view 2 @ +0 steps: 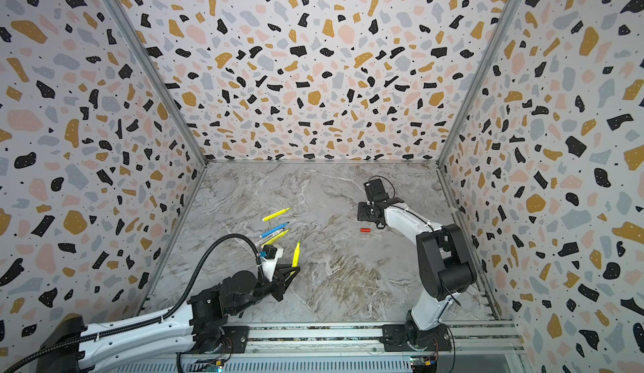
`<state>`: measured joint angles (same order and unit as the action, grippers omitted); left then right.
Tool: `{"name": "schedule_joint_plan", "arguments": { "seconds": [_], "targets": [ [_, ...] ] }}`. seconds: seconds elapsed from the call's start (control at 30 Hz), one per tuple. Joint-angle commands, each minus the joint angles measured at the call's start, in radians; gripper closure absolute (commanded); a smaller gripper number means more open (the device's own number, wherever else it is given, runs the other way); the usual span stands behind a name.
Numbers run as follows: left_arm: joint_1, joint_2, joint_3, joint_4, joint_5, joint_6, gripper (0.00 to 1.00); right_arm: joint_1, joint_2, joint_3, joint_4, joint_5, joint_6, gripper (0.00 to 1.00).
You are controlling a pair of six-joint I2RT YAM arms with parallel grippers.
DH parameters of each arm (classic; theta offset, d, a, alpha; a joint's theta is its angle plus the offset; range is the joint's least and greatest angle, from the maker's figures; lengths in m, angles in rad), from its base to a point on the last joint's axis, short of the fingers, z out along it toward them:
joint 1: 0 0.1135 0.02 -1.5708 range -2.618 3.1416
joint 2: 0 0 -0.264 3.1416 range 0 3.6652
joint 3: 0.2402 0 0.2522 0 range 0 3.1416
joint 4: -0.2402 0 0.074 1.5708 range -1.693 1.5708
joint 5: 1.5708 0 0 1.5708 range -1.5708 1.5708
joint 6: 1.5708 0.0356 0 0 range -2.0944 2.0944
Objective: Insert the pens into the pen caps
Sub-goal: 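Lower the right gripper and close it on the upright translucent cap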
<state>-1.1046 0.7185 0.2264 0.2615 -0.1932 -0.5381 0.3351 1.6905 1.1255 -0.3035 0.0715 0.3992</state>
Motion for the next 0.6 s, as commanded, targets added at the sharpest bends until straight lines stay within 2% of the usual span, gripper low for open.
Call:
{"name": "schedule_joint_plan", "arguments": {
  "seconds": [0.0,0.33,0.57],
  "targets": [
    [0.004,-0.002,0.004,0.022,-0.008,0.016,0.93,-0.042,-0.004,0.037,-0.072,0.023,-0.013,0.38],
    [0.005,0.014,0.014,0.007,-0.011,0.027,0.93,-0.091,0.092,0.074,-0.089,0.004,-0.055,0.39],
    [0.004,0.018,0.012,0.005,-0.014,0.030,0.93,-0.091,0.157,0.110,-0.098,0.000,-0.070,0.49]
  ]
}}
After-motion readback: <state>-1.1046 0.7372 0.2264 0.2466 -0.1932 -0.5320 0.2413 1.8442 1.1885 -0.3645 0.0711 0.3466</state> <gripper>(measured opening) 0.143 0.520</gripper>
